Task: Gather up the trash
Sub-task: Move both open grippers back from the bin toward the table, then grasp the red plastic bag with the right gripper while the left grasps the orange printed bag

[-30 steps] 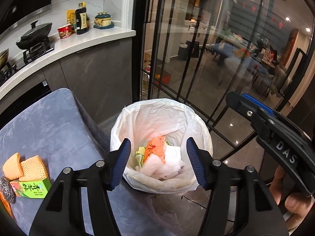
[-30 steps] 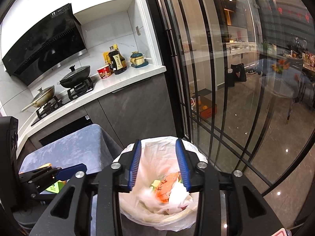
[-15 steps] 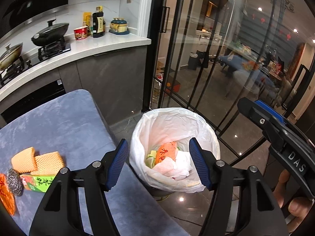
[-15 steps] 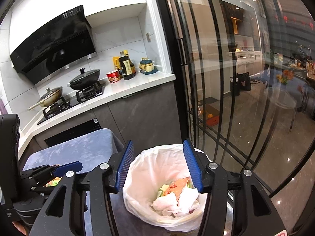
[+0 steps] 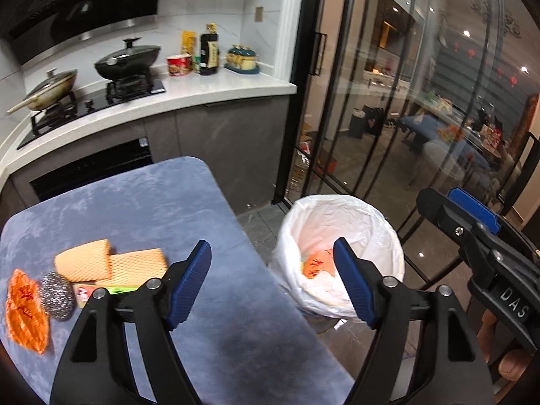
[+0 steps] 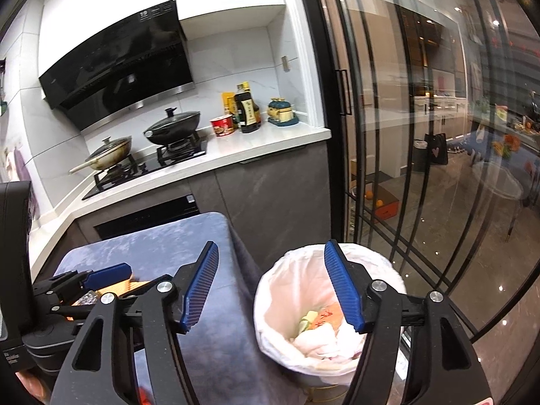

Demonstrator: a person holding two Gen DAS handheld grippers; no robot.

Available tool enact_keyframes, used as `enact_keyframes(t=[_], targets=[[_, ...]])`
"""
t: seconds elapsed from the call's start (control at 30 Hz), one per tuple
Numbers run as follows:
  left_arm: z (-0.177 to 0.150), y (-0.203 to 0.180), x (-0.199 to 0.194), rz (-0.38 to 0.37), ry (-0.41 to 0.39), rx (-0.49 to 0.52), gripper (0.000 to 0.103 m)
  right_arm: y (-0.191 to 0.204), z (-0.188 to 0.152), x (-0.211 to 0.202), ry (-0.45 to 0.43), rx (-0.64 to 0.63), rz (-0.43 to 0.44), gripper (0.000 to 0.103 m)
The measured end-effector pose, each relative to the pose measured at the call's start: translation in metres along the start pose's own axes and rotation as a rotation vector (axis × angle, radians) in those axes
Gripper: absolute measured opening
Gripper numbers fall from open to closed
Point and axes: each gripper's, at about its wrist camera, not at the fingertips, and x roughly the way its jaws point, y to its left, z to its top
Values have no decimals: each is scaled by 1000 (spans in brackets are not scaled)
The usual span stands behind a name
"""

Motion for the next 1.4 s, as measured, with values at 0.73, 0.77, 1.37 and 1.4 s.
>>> enact_keyframes(t=[0.73, 0.77, 1.37, 1.4], targets=[[-45, 122, -59, 182, -5, -186, 78, 115, -37, -9, 81, -102, 164, 71], [-48, 128, -61, 192, -9, -197, 79, 119, -39, -9, 88, -105, 169, 71], [-122, 236, -103, 426, 17, -358, 88, 173, -131, 20, 325, -145, 235, 71], [-126, 240, -105, 437, 17, -360, 89, 175, -136, 21, 336, -145, 236, 71]])
